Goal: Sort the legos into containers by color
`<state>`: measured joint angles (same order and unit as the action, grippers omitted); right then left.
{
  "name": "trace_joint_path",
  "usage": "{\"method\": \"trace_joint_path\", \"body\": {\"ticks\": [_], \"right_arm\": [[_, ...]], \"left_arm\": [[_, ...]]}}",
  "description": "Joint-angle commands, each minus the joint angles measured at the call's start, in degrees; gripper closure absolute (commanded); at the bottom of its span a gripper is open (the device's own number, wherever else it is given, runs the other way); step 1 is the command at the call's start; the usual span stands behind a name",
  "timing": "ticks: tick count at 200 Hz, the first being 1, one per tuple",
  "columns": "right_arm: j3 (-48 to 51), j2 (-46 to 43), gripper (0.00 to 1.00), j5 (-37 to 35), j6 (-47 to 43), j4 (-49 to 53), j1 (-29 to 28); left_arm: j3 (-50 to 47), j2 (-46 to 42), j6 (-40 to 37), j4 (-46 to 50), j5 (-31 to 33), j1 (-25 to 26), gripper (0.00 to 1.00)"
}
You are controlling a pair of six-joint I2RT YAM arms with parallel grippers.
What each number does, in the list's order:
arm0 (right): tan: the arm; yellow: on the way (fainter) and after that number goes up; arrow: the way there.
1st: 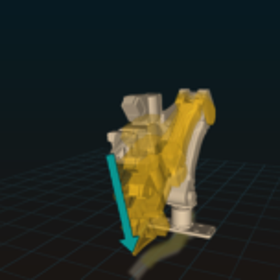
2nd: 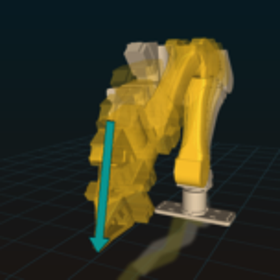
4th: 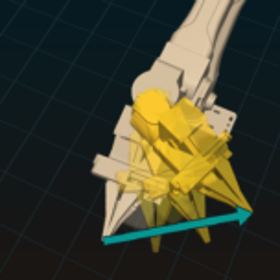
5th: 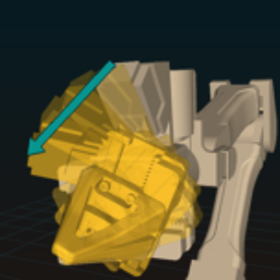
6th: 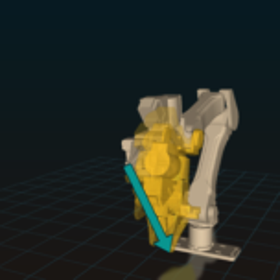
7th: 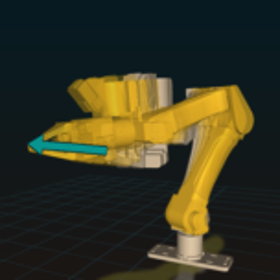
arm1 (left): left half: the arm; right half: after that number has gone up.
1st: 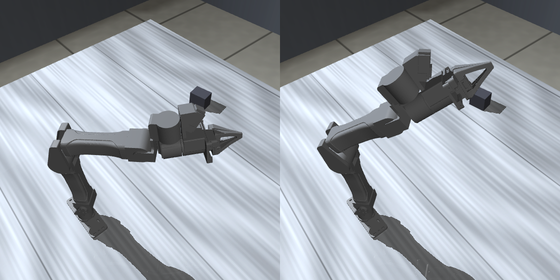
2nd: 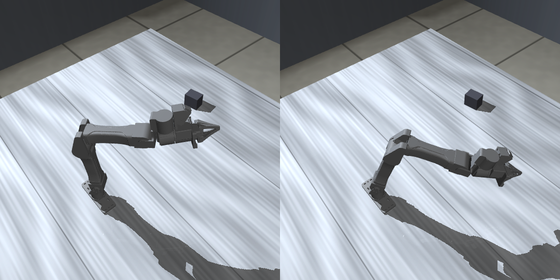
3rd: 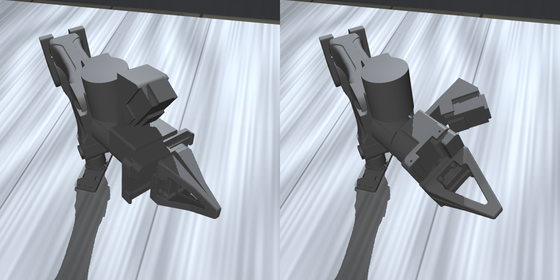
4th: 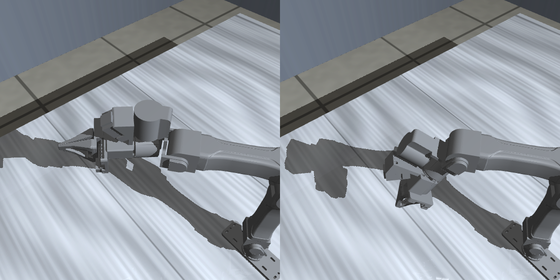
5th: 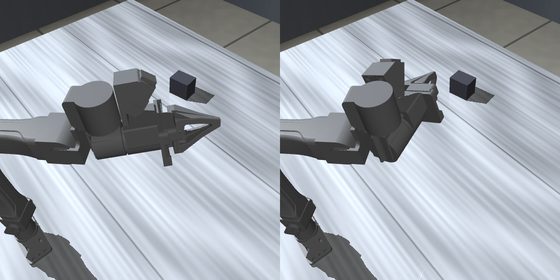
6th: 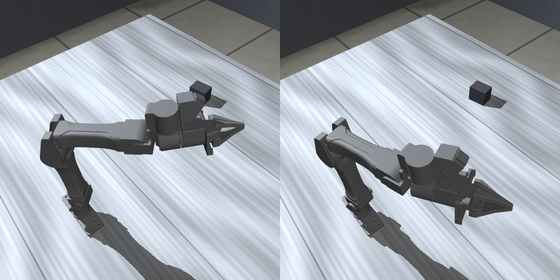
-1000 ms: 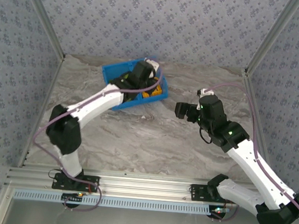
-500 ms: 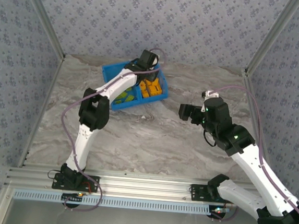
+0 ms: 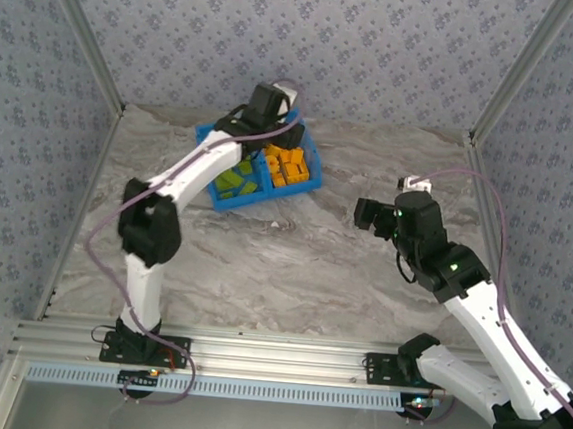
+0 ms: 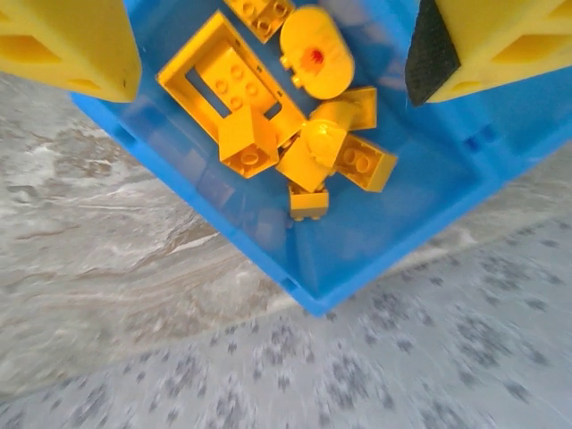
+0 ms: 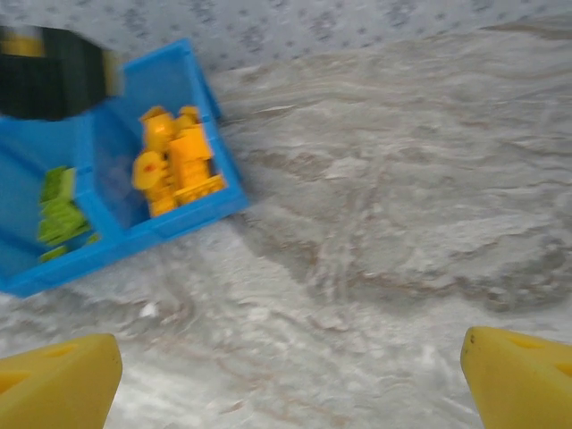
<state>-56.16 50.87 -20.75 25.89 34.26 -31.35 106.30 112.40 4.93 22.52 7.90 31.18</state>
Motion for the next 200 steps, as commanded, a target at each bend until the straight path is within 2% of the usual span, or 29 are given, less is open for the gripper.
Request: {"method": "trace_joint_path", "body": {"ticks": [1, 33, 54, 76, 92, 99, 113, 120, 125, 128, 139, 155, 168, 176, 181, 190, 200], "right_arm": [[5.2, -0.2, 0.0, -10.8, -1.8, -4.8, 1.9], [13.3, 1.7, 0.0, -16.8, -3.3, -15.5, 7.7], [19.7, 5.6, 0.0, -18.7, -7.0, -27.5, 12.0], [22.7, 13.3, 0.0, -16.9, -10.5, -37.5, 16.6], [22.1, 20.2, 0.0, -16.5, -13.6, -42.7, 18.7], [19.6, 22.4, 0.0, -15.2, -12.8, -39.2, 19.8], [20.9, 26.0, 0.0, -15.6, -16.5, -49.6, 20.4], [20.8, 27.9, 0.0, -13.6, -20.9, -54.1, 21.3], [18.3, 28.7, 0.0, -13.0, -19.0, -48.7, 21.8], [17.7, 29.5, 0.0, -13.7, -18.9, -48.9, 22.0], [19.3, 30.6, 0.01, -13.9, -21.8, -56.8, 22.3], [24.2, 31.5, 0.0, -7.6, -26.7, -71.9, 23.9], [21.2, 31.2, 0.0, -3.1, -26.4, -64.7, 25.3], [18.9, 30.6, 0.0, -4.2, -26.0, -55.9, 24.9], [19.6, 30.0, 0.0, -6.3, -26.1, -53.7, 24.1], [25.2, 27.3, 0.0, -9.0, -26.5, -57.6, 23.0], [33.3, 24.5, 0.0, -6.6, -24.1, -66.1, 24.1]], "left_arm": [[-9.6, -16.3, 0.5, -9.7, -0.5, 0.2, 0.14], [-30.7, -36.2, 0.4, -16.2, 4.2, 0.3, 0.08], [-40.9, -46.6, -0.9, -15.5, 8.4, 0.3, 0.06], [-47.7, -54.1, -1.4, -11.6, 14.8, 0.3, 0.02], [-52.6, -58.5, 1.7, -9.9, 23.5, 0.1, 0.01], [-55.2, -60.5, 2.6, -9.8, 26.2, -0.1, 0.01], [-60.9, -64.7, 3.1, -10.9, 29.0, -0.6, 0.01], [-63.6, -66.5, 3.1, -11.6, 29.7, -0.8, 0.01], [-65.4, -67.7, 2.8, -12.2, 29.9, -1.0, 0.01], [-66.5, -68.5, 2.4, -12.8, 29.9, -1.1, 0.01], [-70.5, -70.4, 1.0, -15.7, 30.8, -1.3, 0.01], [-75.7, -72.3, -1.3, -20.3, 32.7, -1.9, 0.01], [-77.9, -72.9, -3.2, -21.9, 32.8, -2.6, 0.01], [-78.7, -72.8, -4.7, -21.9, 33.2, -2.9, 0.01], [-79.2, -72.6, -5.6, -21.8, 33.9, -3.0, 0.01], [-80.2, -72.3, -6.6, -21.7, 36.1, -3.3, 0.01], [-82.1, -72.0, -6.3, -21.9, 37.7, -4.3, 0.01]]}}
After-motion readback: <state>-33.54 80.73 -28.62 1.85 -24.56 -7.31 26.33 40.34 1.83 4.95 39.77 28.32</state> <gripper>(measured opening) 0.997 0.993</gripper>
